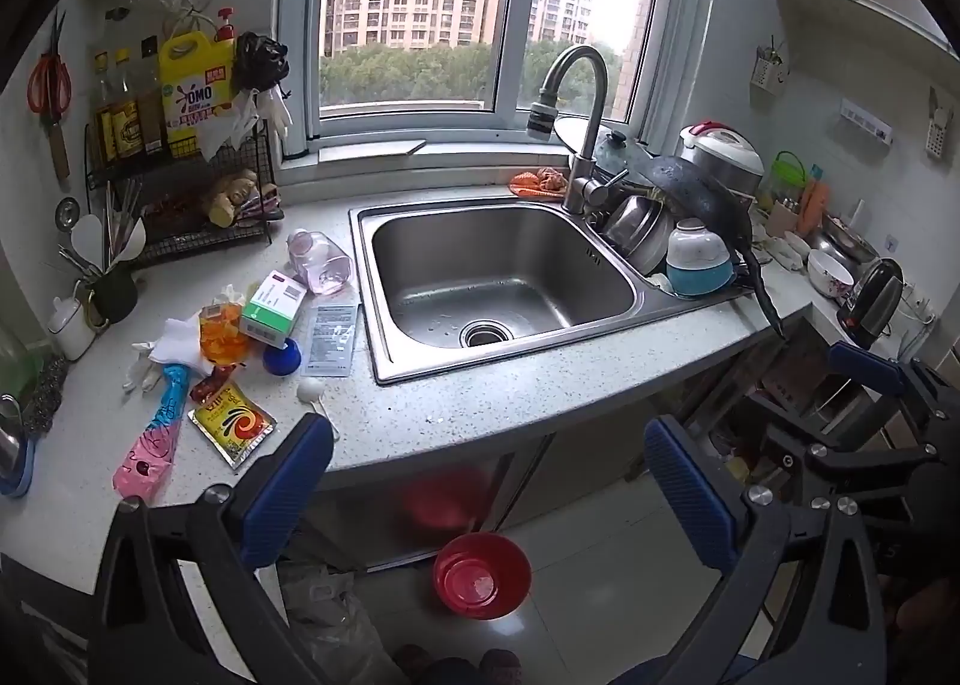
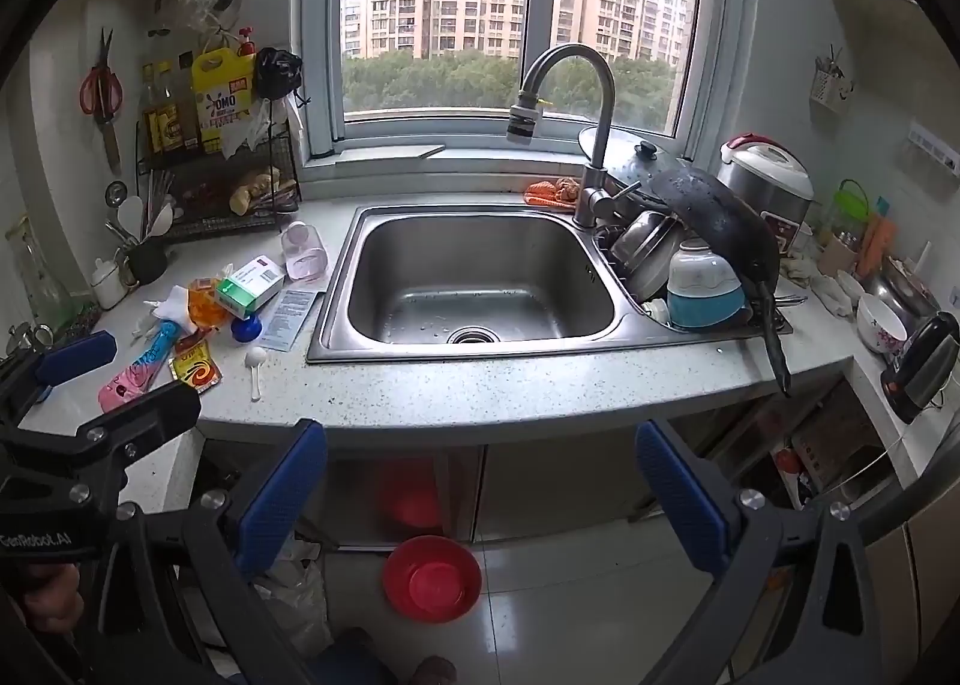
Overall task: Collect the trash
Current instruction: 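Move both tools toward the trash items on the counter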
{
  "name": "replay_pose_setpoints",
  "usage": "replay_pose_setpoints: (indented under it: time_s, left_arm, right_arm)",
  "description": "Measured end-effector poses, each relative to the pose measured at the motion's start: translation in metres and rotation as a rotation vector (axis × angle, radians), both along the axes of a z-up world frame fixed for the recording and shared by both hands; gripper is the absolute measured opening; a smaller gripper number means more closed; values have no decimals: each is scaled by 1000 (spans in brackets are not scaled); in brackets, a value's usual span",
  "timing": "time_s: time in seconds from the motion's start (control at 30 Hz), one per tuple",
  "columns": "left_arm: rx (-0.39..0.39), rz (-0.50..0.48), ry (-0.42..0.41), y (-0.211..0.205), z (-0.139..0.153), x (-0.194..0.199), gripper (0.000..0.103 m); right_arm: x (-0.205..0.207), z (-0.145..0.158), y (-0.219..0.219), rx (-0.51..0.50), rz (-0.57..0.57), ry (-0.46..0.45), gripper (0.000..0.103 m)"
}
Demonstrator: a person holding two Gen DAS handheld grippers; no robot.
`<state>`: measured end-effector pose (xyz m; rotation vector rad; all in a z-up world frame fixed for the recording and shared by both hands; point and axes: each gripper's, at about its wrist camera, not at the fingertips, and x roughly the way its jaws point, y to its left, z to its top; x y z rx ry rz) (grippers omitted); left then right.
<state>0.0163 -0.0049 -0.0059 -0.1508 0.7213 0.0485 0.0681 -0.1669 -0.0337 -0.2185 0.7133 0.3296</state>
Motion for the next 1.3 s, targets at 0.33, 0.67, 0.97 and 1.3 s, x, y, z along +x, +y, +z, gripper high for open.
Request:
replay_pose_setpoints:
  time_s: [0.33,0.67,0.97,1.3]
  left_arm:
    - [0,3,-4,-2,0,3,103]
    - [-15,8,4,2,-1,5,103]
    - [-2,-1,3,1,-1,2,103]
    - [-15,14,18,2,0,4,103]
  right_arm:
    - [2,0,3,-1,9,0,103]
    - [2,0,3,-8,23,1,103]
    - [2,1,3,-26,23,-16,103]
    - [3,3,0,9,36,-32,103]
